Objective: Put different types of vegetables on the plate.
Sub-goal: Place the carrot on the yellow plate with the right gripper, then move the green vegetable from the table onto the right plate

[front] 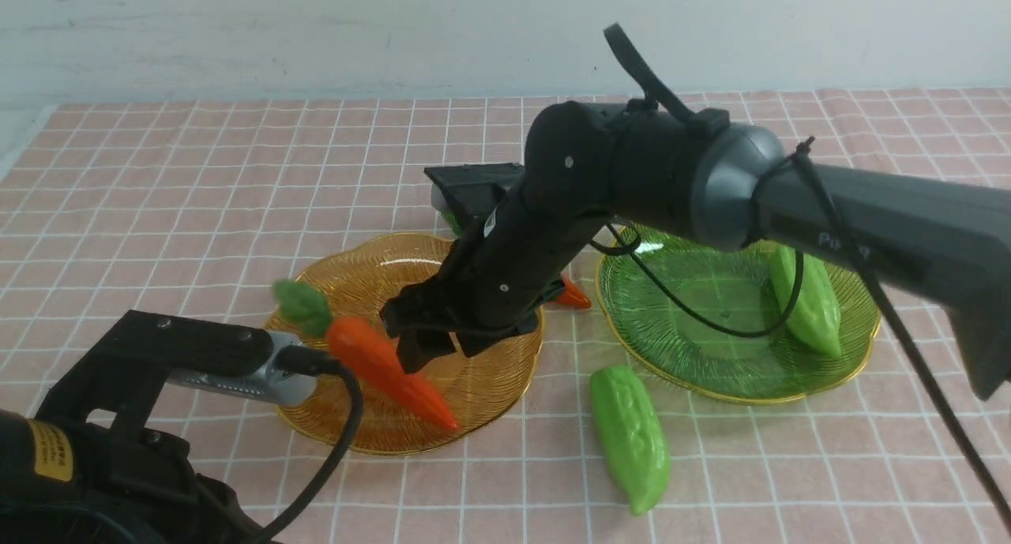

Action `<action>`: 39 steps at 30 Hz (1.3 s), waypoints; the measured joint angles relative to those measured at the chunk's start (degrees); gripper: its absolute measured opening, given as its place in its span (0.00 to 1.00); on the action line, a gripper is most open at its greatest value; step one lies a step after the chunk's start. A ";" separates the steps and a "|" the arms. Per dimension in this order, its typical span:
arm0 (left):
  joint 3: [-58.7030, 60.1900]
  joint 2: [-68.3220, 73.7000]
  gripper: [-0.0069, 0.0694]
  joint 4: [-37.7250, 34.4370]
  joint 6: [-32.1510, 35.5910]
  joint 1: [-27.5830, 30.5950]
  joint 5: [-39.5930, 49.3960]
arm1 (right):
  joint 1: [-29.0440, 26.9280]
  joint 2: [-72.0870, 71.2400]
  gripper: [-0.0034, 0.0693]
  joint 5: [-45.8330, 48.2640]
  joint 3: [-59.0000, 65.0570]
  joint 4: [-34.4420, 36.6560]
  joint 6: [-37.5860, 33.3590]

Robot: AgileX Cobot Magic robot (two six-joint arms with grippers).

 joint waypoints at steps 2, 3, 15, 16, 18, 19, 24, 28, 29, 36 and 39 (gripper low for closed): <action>0.00 0.00 0.09 0.00 0.00 0.00 0.06 | -0.05 0.00 0.82 5.21 -3.03 -3.04 0.16; 0.00 0.00 0.09 0.00 0.00 0.00 0.06 | -0.12 0.00 0.82 9.23 -5.15 -5.43 0.16; -0.14 0.00 0.09 0.04 0.00 0.00 0.18 | -2.44 -26.25 0.14 14.35 6.89 -22.65 2.85; -0.41 0.12 0.09 0.04 0.00 0.00 0.18 | -2.99 -29.63 0.08 14.50 10.55 -23.34 3.50; -2.07 0.80 0.09 0.04 -0.45 -0.16 0.31 | -4.72 -37.00 0.04 14.78 17.42 -24.60 4.87; -3.22 1.36 0.09 0.10 -0.61 -0.57 0.51 | -5.82 -39.86 0.03 14.83 20.56 -25.20 5.50; -9.36 6.55 0.09 0.77 -3.33 -6.80 1.22 | -11.34 -54.19 0.03 14.91 31.38 -26.35 7.91; -13.50 12.54 0.09 3.06 -6.77 -13.71 1.22 | -14.85 -62.31 0.02 15.11 37.23 -26.48 8.79; -14.87 14.65 0.09 4.47 -8.83 -15.70 1.22 | -15.54 -64.33 0.02 15.17 38.50 -26.48 8.86; -24.60 28.28 0.09 9.24 -19.10 -23.84 1.22 | -17.55 -75.37 0.02 15.76 44.52 -26.50 9.19; -32.31 36.98 0.09 10.12 -20.48 -26.25 1.36 | -17.62 -80.07 0.02 15.99 46.00 -26.45 9.37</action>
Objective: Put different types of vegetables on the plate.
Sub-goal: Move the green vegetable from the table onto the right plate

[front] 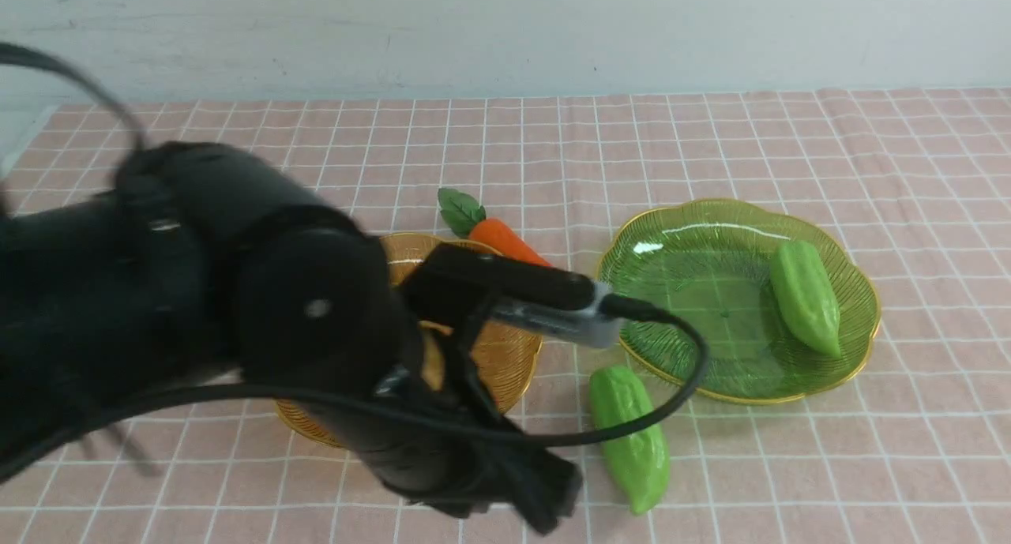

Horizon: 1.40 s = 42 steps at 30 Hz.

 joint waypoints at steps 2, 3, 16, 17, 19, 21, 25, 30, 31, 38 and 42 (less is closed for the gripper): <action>-4.32 4.24 0.11 0.25 0.00 -0.66 0.28 | 0.00 -2.25 0.02 0.05 0.55 0.00 0.00; -5.88 6.34 0.12 0.40 0.00 -0.90 0.36 | 0.00 -2.79 0.02 0.19 0.61 0.00 0.00; -16.78 19.08 0.72 3.19 -2.59 -1.55 -0.23 | 0.00 -5.79 0.02 0.33 0.71 0.00 0.00; -17.04 19.95 0.81 4.52 -4.01 -1.55 -0.68 | 0.00 -5.79 0.02 0.33 0.71 0.00 0.00; -17.16 21.17 0.88 6.02 -5.85 -1.55 -1.33 | 0.00 -5.79 0.02 0.33 0.71 0.00 0.00; -17.41 23.10 0.96 8.77 -8.66 -1.55 -2.04 | 0.00 -5.79 0.02 0.33 0.71 0.00 0.00; -17.61 25.97 0.99 11.69 -12.16 -1.55 -3.72 | 0.00 -5.79 0.02 0.33 0.71 0.00 0.00; -17.61 27.49 0.99 11.40 -13.38 -1.45 -6.20 | 0.00 -5.79 0.02 0.33 0.71 0.00 -0.06; -17.66 27.78 0.98 11.27 -13.49 -1.45 -6.53 | 0.00 -5.79 0.02 0.33 0.71 0.00 -0.12; -17.72 29.37 0.85 11.08 -13.67 -1.15 -7.45 | 0.00 -5.79 0.02 0.33 0.71 0.00 -0.72; -17.96 30.27 0.64 10.67 -14.45 -0.81 -7.91 | 0.00 -5.79 0.02 0.33 0.71 0.00 -0.84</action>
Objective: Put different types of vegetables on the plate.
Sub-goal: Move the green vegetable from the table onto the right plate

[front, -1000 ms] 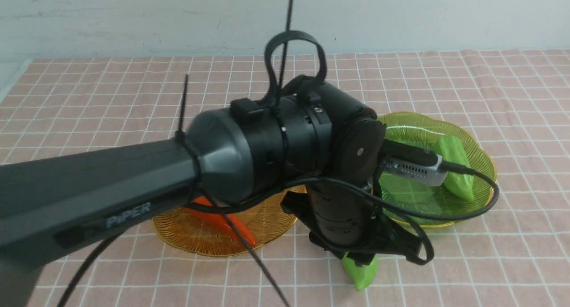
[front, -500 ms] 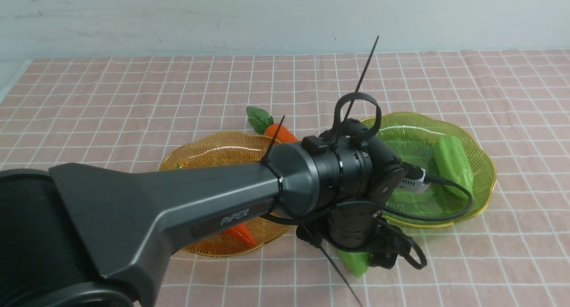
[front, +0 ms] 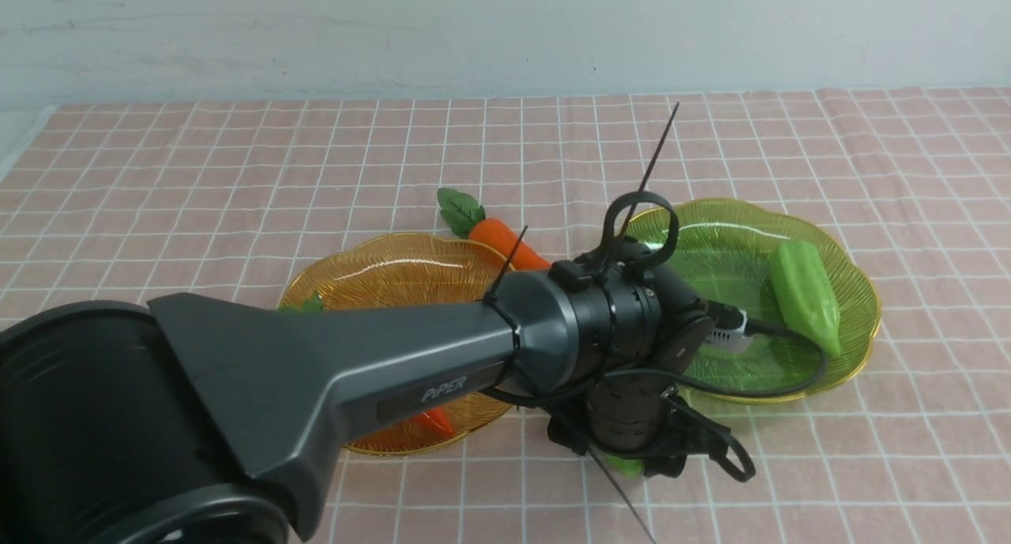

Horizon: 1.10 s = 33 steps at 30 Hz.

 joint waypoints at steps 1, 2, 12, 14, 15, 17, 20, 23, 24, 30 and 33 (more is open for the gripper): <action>-0.02 0.00 0.61 0.00 0.00 0.01 0.11 | 0.00 0.00 0.02 0.00 0.00 0.00 -0.07; -0.07 0.00 0.60 0.10 0.00 0.01 0.45 | 0.00 0.00 0.02 0.00 0.00 0.00 -0.13; -0.13 -3.57 0.51 5.55 -2.37 0.12 9.34 | 0.00 0.00 0.02 0.05 0.00 0.00 -0.20; -0.13 -4.91 0.51 5.61 -2.46 0.12 10.54 | 0.00 0.00 0.02 0.05 0.00 0.05 -0.20; -0.13 -6.19 0.50 5.57 -2.50 0.12 11.56 | 0.00 0.00 0.02 0.05 0.00 0.12 -0.20; -0.13 -7.27 0.50 5.57 -2.50 0.01 11.87 | 0.00 0.00 0.02 0.05 0.00 0.16 -0.20; -0.13 -10.26 0.50 5.57 -2.36 -0.06 11.60 | 0.00 0.00 0.02 0.05 0.00 0.16 -0.20; -2.25 -12.03 0.50 4.55 0.48 -0.17 5.94 | 0.00 0.00 0.02 0.05 0.00 0.16 -0.20; -3.19 -12.03 0.50 4.15 1.12 -0.17 4.11 | 0.00 0.00 0.02 0.05 0.00 0.16 -0.20; -11.31 -8.10 0.50 1.89 5.49 -0.17 -5.60 | 0.00 0.00 0.02 0.05 0.03 0.16 -0.20; -13.61 -5.24 0.50 1.68 5.54 -0.17 -6.22 | 0.00 0.00 0.02 0.05 0.03 0.22 -0.20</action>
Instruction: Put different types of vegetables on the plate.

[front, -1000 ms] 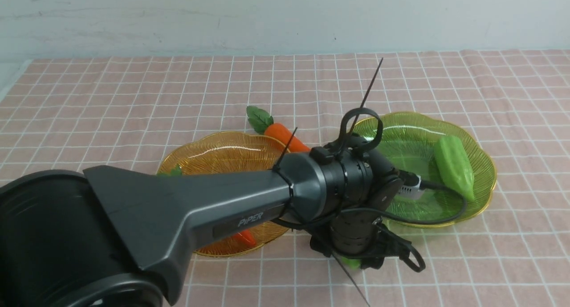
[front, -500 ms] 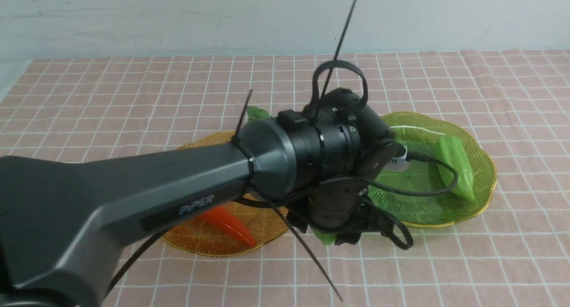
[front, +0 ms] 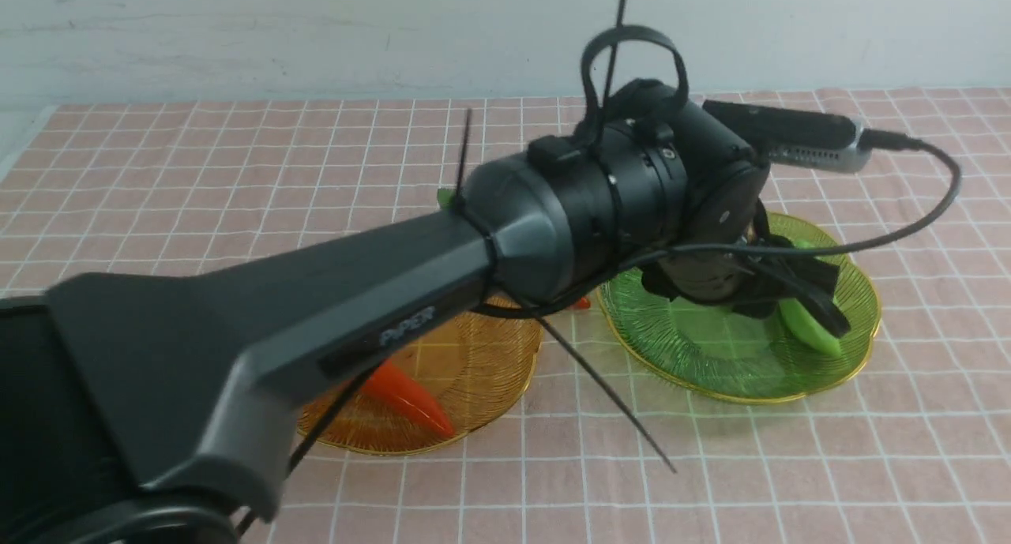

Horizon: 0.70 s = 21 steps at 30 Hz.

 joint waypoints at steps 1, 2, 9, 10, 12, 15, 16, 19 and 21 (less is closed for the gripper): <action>-2.22 3.34 0.52 0.00 0.01 0.00 -0.12 | 0.00 0.00 0.02 0.00 0.00 0.00 0.00; -3.60 5.33 0.54 0.00 -0.14 0.00 -0.12 | 0.00 0.00 0.02 0.00 0.00 0.00 0.00; -6.86 8.38 0.67 -3.87 -1.07 1.58 2.24 | 0.00 0.00 0.02 0.00 0.00 0.00 0.00; -7.31 8.38 0.70 -4.33 -1.12 2.08 2.48 | 0.00 0.00 0.02 0.00 0.00 0.00 0.00; -8.14 8.38 0.73 -5.24 -1.12 3.15 3.44 | 0.00 0.00 0.02 0.00 0.00 0.00 0.00; -9.61 8.38 0.75 -6.76 -0.83 4.48 5.68 | 0.00 0.00 0.02 0.00 0.00 0.00 0.00; -10.04 8.38 0.75 -7.34 -0.68 4.88 6.33 | 0.00 0.00 0.02 0.00 0.00 0.00 0.00; -11.25 8.38 0.75 -7.77 1.31 5.84 7.74 | 0.00 0.00 0.02 0.00 0.00 0.00 0.00; -12.54 8.38 0.75 -7.34 3.07 6.71 9.31 | 0.00 0.00 0.02 0.00 0.00 0.00 -0.01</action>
